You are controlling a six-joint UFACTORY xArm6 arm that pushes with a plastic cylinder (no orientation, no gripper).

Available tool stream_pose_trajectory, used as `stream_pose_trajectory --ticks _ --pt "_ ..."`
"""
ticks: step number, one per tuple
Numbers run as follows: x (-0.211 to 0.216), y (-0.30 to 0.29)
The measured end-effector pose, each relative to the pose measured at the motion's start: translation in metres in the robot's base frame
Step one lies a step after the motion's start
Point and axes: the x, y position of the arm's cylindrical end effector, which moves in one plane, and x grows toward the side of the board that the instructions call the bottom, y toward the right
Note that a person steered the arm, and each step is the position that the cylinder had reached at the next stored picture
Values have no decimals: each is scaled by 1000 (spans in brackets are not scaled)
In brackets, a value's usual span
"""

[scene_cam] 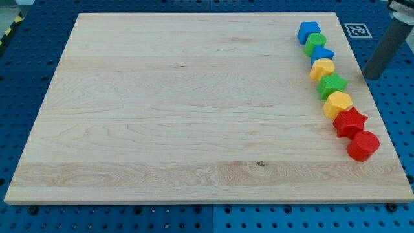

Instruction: Slide the red star along with red circle towards the bottom right

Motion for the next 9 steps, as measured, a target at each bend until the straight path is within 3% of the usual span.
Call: stream_pose_trajectory --ticks 3,8,9 --pt "87 -23" --pt "88 -78" --pt "111 -81"
